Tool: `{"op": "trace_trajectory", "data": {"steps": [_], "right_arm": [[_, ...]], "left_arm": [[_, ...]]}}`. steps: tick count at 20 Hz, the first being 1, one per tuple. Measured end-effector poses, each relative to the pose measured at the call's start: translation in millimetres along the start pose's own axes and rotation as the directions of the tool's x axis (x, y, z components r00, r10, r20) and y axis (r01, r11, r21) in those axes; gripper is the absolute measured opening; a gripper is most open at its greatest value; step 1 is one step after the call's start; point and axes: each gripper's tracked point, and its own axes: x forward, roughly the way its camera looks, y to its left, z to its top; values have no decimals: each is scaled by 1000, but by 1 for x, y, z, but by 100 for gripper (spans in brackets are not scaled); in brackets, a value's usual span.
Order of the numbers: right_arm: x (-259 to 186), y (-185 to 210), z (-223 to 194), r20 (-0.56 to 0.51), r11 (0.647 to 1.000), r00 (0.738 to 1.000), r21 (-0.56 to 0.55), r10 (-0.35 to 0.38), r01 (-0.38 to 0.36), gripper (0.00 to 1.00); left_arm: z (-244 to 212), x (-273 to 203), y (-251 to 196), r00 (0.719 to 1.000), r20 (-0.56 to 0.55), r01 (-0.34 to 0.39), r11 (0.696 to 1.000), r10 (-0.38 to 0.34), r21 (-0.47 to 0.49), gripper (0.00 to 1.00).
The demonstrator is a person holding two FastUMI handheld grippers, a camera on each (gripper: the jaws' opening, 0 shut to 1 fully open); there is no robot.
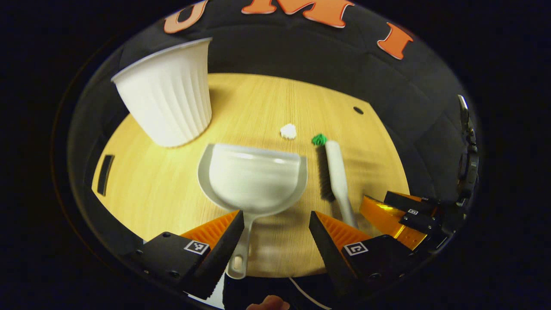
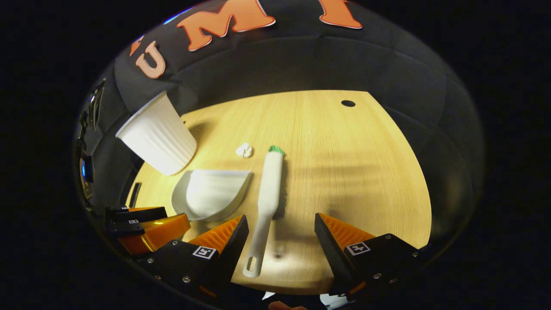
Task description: Pick up the small broom and dustpan from the desktop, sweep the trash into the dustpan with the broom, and then empty the trash into the garbage bin.
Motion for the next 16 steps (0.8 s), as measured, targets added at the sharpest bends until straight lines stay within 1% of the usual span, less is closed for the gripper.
{"op": "trace_trajectory", "data": {"steps": [1,2,3,4,5,6,7,8,9,10,11,12,13,14,15,16], "right_arm": [[6,3,-5,-23,1000,1000,-14,0,0,93],[12,7,-5,-38,1000,999,-22,0,-1,93],[20,12,-5,-47,999,999,-32,-7,6,94],[29,14,-5,-62,999,998,-41,-18,16,94],[39,15,-7,-80,998,996,-50,-34,30,94],[44,16,-9,-115,998,992,-53,-50,44,94],[47,22,-10,-137,998,989,-42,-47,42,94],[50,26,-6,-136,998,990,-38,-47,42,94],[55,27,-3,-124,997,991,-50,-59,53,94],[59,25,-4,-131,995,988,-65,-80,72,94],[59,27,-4,-138,995,987,-68,-84,75,93],[60,30,-5,-147,995,985,-65,-87,78,94],[63,32,-4,-150,995,985,-66,-89,80,94],[64,31,-4,-157,994,983,-69,-99,89,94],[65,30,-5,-160,993,982,-69,-105,95,94],[65,30,-4,-164,993,981,-63,-106,97,94]], "left_arm": [[0,5,4,998,-56,-7,1000,8,4,98],[-16,1,-9,995,-102,-10,1000,11,15,97],[-17,1,-8,989,-151,11,1000,-8,23,98],[-12,-5,-5,984,-176,8,999,-1,39,94],[-6,-6,-3,984,-177,1,997,14,82,95],[-4,-13,7,973,-219,-44,989,74,138,95],[2,-26,10,970,-226,-56,985,93,166,94],[16,-35,11,979,-192,-31,981,69,194,95],[25,-41,14,979,-196,-13,975,57,220,94],[28,-47,13,972,-234,25,968,35,248,94],[34,-55,13,964,-266,56,957,23,285,93],[47,-62,16,964,-265,52,944,39,326,94],[63,-68,16,969,-243,52,924,45,379,94],[76,-75,15,969,-244,79,891,37,447,93],[90,-82,19,967,-250,88,854,50,513,93],[108,-88,25,968,-239,74,824,77,562,93]]}}
